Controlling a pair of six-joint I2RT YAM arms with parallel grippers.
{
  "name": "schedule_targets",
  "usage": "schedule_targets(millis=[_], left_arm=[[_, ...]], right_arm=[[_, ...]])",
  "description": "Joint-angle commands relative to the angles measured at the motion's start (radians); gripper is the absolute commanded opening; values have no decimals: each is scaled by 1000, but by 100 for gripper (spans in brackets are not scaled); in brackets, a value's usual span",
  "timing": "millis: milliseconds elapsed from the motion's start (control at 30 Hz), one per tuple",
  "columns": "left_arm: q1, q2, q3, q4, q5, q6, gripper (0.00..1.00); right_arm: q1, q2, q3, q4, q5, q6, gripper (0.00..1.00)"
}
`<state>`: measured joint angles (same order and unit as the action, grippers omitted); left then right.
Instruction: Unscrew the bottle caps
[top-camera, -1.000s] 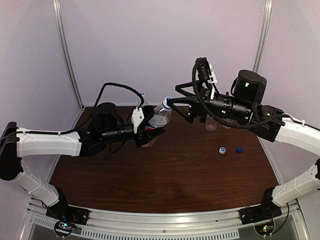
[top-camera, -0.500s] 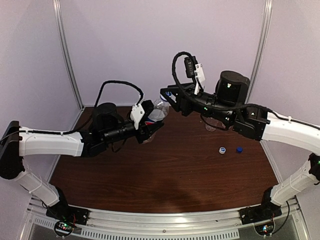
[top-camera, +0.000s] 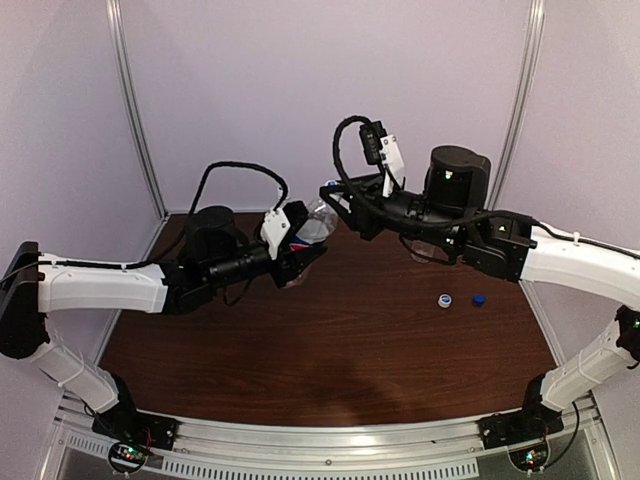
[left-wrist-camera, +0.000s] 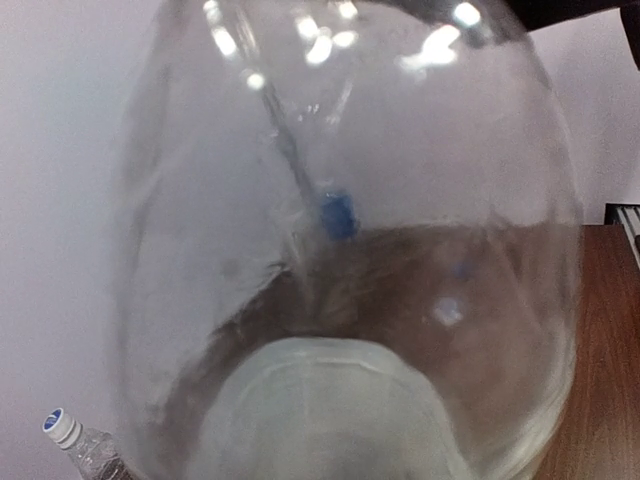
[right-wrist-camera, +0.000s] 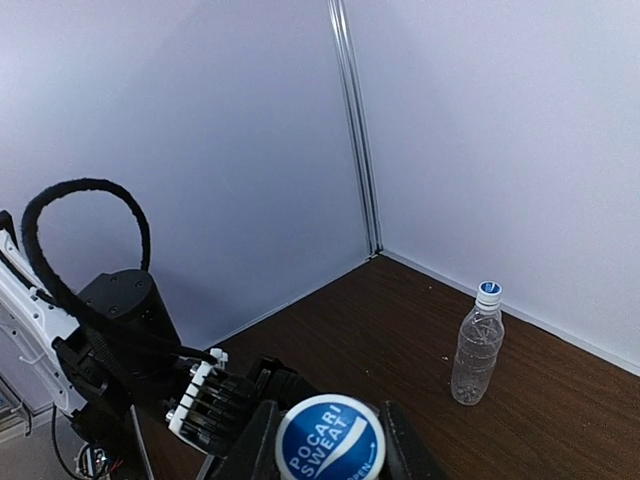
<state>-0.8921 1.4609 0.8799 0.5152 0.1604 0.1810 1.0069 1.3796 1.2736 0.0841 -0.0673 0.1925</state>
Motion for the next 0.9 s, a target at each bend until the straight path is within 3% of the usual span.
schedule_targets(millis=[0,100,200,267,433,567,600,633,667,700,733,867], left_arm=[[-2,1,14,15,16,32,42],[-2,-10,31,-87,146,115,41],[-2,-25,53,-216,381,191,41],[-2,-28,70,-282,522,216,41],[-8,-6,114,-381,668,237,41],[-13,10,141,-418,694,255,40],[-13,9,142,-418,694,257,40],[-13,9,143,-418,688,258,40],[-13,5,140,-406,675,251,40],[-13,1,133,-383,653,236,39],[-13,-5,121,-351,619,217,39],[-12,-31,62,-213,458,155,39]], right_arm=[[4,-15,31,-38,-30,-58,0],[1,-33,77,-180,-231,-273,0],[1,-66,109,-455,-574,-676,0],[3,-94,101,-616,-725,-896,0],[4,-37,221,-937,-756,-1146,0],[6,12,299,-1031,-688,-1220,0],[7,17,302,-1023,-671,-1218,8],[8,17,298,-996,-653,-1193,24],[8,13,287,-943,-634,-1144,45],[8,8,272,-892,-613,-1098,83],[9,-5,249,-820,-590,-1044,99],[9,-92,94,-438,-502,-748,100]])
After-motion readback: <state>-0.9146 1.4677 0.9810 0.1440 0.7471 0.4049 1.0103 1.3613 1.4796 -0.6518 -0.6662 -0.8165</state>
